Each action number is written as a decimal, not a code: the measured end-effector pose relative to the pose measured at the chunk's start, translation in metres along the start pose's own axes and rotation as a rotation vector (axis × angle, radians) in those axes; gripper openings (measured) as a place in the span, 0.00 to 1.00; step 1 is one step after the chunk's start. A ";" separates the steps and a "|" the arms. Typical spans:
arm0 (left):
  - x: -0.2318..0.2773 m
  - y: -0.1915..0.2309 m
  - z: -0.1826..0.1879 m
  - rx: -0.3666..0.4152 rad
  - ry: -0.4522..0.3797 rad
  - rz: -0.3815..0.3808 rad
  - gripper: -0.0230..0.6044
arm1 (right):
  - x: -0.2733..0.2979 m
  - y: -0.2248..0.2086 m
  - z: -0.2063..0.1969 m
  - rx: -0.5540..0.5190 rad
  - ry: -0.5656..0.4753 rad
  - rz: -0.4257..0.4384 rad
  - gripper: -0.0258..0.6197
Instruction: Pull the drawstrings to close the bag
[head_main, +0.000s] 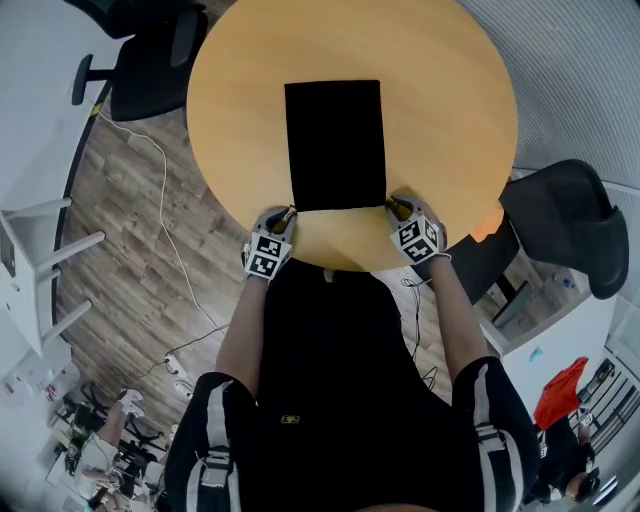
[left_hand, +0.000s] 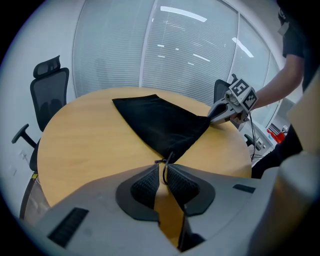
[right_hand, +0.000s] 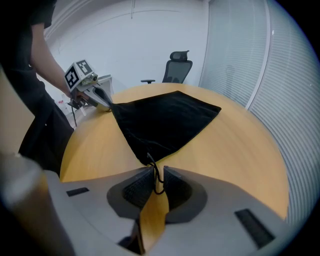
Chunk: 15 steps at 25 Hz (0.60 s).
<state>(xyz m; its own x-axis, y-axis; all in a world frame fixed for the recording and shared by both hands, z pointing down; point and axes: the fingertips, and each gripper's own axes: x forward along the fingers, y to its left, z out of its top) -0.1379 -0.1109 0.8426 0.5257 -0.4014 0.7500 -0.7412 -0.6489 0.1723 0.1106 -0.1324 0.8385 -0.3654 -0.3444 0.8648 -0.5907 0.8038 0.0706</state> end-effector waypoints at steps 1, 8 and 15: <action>0.001 0.001 -0.001 0.006 0.003 0.000 0.11 | 0.000 0.001 0.000 0.003 0.003 0.000 0.19; -0.006 0.002 0.008 -0.010 -0.012 -0.016 0.07 | -0.002 0.000 0.003 0.058 0.001 -0.018 0.13; -0.030 0.019 0.043 -0.010 -0.100 0.007 0.07 | -0.022 -0.007 0.029 0.159 -0.080 -0.068 0.13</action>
<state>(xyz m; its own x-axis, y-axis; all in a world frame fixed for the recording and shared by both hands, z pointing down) -0.1500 -0.1388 0.7956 0.5595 -0.4688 0.6835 -0.7488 -0.6395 0.1744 0.1018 -0.1449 0.8043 -0.3730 -0.4376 0.8182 -0.7201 0.6926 0.0422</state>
